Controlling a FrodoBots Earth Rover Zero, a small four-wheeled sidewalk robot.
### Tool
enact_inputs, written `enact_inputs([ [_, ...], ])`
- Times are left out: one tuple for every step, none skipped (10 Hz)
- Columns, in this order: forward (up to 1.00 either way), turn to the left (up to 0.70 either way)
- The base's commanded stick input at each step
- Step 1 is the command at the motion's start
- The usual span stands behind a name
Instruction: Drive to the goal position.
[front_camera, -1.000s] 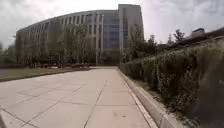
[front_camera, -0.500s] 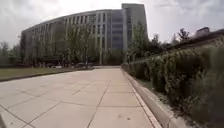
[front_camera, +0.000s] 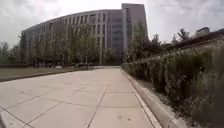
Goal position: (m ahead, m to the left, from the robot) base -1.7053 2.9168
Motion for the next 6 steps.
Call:
enact_inputs([
  [0.07, 0.01],
  [0.13, 0.01],
  [0.25, 0.03],
  [0.70, 0.33],
  [0.70, 0.34],
  [0.70, 0.35],
])
